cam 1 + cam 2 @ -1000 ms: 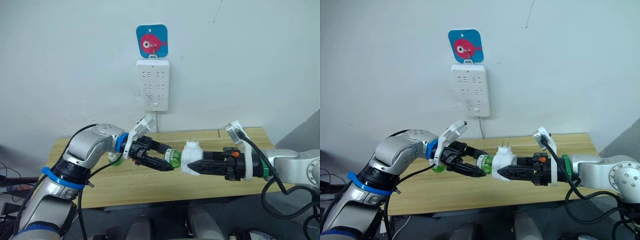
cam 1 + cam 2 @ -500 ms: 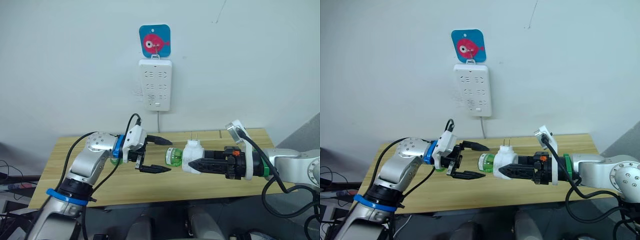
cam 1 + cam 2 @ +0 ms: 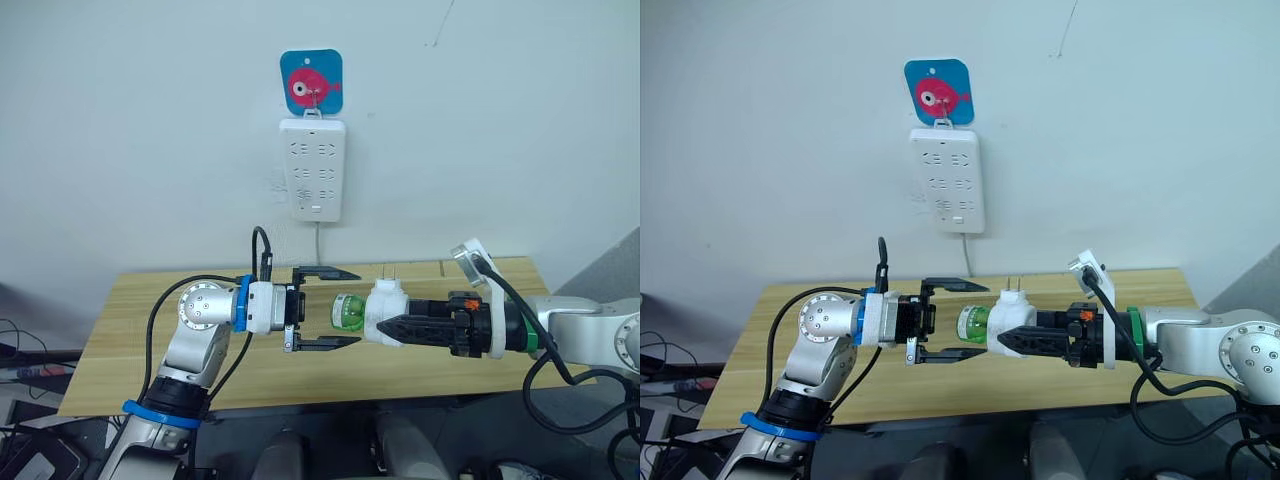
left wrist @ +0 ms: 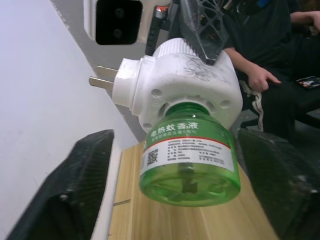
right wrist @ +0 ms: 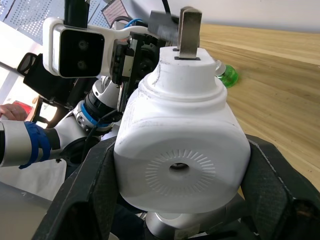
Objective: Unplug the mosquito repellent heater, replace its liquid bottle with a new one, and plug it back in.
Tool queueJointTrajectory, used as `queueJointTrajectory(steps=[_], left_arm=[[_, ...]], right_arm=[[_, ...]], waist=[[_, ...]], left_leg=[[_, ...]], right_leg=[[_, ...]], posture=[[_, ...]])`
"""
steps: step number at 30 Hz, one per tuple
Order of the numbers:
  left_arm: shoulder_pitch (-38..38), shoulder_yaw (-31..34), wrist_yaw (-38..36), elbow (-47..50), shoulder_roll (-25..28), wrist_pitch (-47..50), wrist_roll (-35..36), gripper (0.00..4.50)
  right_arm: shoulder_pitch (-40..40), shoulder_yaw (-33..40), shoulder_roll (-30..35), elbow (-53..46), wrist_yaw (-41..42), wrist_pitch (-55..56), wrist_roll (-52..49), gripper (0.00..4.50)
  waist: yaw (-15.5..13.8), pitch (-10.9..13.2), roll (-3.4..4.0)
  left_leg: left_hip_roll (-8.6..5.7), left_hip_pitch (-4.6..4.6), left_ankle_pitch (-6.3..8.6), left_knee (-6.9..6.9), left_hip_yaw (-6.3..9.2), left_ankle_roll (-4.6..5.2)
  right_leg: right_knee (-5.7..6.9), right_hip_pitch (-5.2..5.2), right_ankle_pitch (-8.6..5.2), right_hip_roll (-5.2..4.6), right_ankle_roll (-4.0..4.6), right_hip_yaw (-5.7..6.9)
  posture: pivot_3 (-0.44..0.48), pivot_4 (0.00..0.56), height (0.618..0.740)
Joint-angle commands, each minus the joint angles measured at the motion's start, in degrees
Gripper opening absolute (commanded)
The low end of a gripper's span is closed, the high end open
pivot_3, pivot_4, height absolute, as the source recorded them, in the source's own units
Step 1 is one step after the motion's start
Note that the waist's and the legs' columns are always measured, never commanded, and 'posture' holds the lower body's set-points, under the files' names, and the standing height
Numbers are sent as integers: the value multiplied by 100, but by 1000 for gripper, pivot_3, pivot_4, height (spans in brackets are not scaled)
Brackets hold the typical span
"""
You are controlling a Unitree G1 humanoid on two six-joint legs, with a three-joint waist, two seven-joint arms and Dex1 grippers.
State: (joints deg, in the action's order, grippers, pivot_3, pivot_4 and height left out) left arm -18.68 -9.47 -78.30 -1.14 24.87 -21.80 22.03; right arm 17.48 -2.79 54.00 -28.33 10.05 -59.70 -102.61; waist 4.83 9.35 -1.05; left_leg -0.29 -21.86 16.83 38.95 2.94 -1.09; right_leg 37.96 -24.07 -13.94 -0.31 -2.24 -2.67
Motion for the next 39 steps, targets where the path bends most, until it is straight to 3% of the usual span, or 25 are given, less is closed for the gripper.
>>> queueJointTrajectory(steps=[1, 3, 6, 9, 13, 21, 26, 30, 34, 39], left_arm=[[-75, -110, 28, -22, -8, -78, -90, 2792], [-115, -129, 66, -4, -10, -12, -86, 2275], [-222, -131, -14, 94, 138, 363, 60, 2275], [-329, -237, -163, 366, 566, 1538, 308, 2275], [-758, -369, -307, 714, 1468, 4644, 1392, 2275], [-1249, -274, -654, 579, 2020, 6524, 2173, 2275], [-1368, -159, -879, 431, 2171, 6842, 2162, 2275], [-1253, -149, -937, 498, 2247, 6545, 1909, 2275], [-1005, 165, -278, 398, 1985, 5896, 1494, 2275], [-350, 145, 256, 789, 1581, 4741, 805, 2275]], right_arm=[[88, 163, 19, -51, 40, 47, -176, 3025], [83, 165, 17, -66, 26, 54, -192, 3025], [80, 171, 13, -74, 12, 57, -195, 3025], [78, 178, 10, -87, 9, 62, -189, 3025], [70, 168, -3, -106, 54, 56, -135, 3025], [14, 174, 15, -162, 86, 53, -108, 3025], [-30, 202, 68, -155, 118, 31, -105, 3025], [-98, 254, 245, -67, 127, -71, 103, 3025], [-359, 220, 567, 364, -285, -171, 1370, 3025], [-371, -393, 357, 1170, -946, 16, 3865, 3025]], waist=[[1, 0, 0], [1, 0, 0], [2, 0, 0], [16, 0, 0], [32, 1, -1], [49, 8, -1], [29, 10, -4], [16, 11, -4], [0, 15, -8], [-6, 19, -6]], left_leg=[[0, 0, 0, 0, 0, 0], [0, 0, 0, 0, 1, 0], [0, 0, 0, 1, 1, 0], [2, -1, 0, 1, 1, 0], [6, -2, 0, -1, 10, 0], [7, 2, 0, -2, 9, 0], [7, -2, 0, -2, 7, 0], [6, -3, 0, -2, 10, 0], [5, -2, 0, -3, 9, 0], [0, 0, 0, -3, -5, 0]], right_leg=[[0, 0, 0, 0, 0, 0], [1, 0, -1, 1, -1, -1], [1, 0, -2, 1, -3, -2], [1, 0, -5, 4, -8, -1], [1, -2, -15, 11, -25, 3], [3, -4, -17, 15, -25, 3], [0, -5, -18, 14, -23, 7], [-2, -5, -18, 9, -23, 3], [-3, -5, -18, 5, -22, 1], [-5, -6, -18, -5, -22, -11]], posture=[[-155, 149, 733], [-156, 150, 733], [-157, 151, 733], [-156, 153, 733], [-156, 152, 733], [-159, 153, 733], [-155, 156, 733], [-153, 159, 733], [-147, 165, 733], [-129, 179, 733]])
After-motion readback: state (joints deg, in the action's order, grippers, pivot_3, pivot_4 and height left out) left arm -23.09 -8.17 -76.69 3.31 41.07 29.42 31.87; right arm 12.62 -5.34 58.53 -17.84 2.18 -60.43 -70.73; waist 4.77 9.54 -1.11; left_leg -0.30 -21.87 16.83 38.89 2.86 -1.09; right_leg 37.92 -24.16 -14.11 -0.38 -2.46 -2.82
